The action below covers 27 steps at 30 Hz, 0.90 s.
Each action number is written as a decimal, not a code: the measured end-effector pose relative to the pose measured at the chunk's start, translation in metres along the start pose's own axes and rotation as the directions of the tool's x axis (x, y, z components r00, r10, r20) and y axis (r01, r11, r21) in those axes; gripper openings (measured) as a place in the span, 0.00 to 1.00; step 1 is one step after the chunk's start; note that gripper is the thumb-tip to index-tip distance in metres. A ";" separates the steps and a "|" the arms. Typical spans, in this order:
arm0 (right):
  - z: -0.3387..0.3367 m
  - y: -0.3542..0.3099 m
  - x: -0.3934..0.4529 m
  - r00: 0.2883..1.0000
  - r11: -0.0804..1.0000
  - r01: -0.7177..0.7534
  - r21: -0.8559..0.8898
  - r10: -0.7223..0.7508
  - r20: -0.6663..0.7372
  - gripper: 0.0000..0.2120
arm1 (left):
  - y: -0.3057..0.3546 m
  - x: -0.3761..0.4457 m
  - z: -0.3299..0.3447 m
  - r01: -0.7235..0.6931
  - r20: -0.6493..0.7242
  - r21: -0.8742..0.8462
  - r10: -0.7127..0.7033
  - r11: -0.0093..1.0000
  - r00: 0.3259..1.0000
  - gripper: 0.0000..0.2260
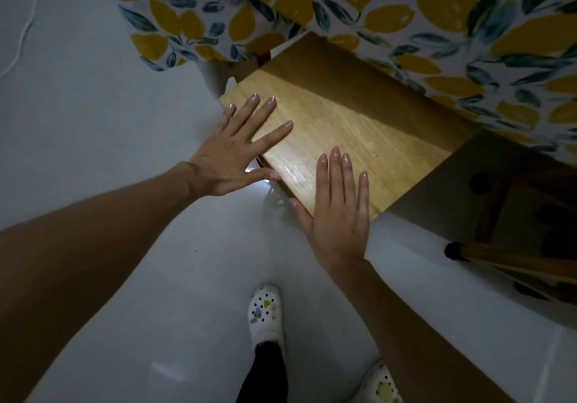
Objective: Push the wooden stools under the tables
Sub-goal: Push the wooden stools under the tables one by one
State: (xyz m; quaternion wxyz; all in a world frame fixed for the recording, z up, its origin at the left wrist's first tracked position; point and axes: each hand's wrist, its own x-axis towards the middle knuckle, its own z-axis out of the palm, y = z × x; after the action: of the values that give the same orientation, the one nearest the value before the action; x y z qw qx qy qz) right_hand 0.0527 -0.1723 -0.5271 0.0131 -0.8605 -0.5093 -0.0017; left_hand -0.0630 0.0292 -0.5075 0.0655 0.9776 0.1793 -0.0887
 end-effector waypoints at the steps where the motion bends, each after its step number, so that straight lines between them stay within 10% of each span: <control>1: 0.000 0.001 0.000 1.000 1.000 0.006 0.001 -0.006 0.004 0.37 | 0.001 -0.001 0.000 0.006 0.000 -0.010 -0.006 1.000 1.000 0.35; 16: -0.014 0.088 -0.046 0.890 0.893 0.444 -0.069 -0.431 0.152 0.38 | 0.140 -0.078 0.032 0.420 -0.105 -0.164 -0.439 0.893 0.892 0.34; 27: -0.010 0.074 -0.034 0.974 0.976 0.204 0.077 -0.210 0.083 0.39 | 0.116 -0.063 0.025 0.441 -0.065 -0.161 -0.456 0.883 0.888 0.36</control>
State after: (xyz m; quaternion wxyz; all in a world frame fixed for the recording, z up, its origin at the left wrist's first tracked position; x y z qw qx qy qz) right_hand 0.1013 -0.2377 -0.5191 0.0190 -0.8010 -0.5960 0.0534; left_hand -0.0832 -0.1041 -0.5086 0.1034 0.9056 0.4096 -0.0388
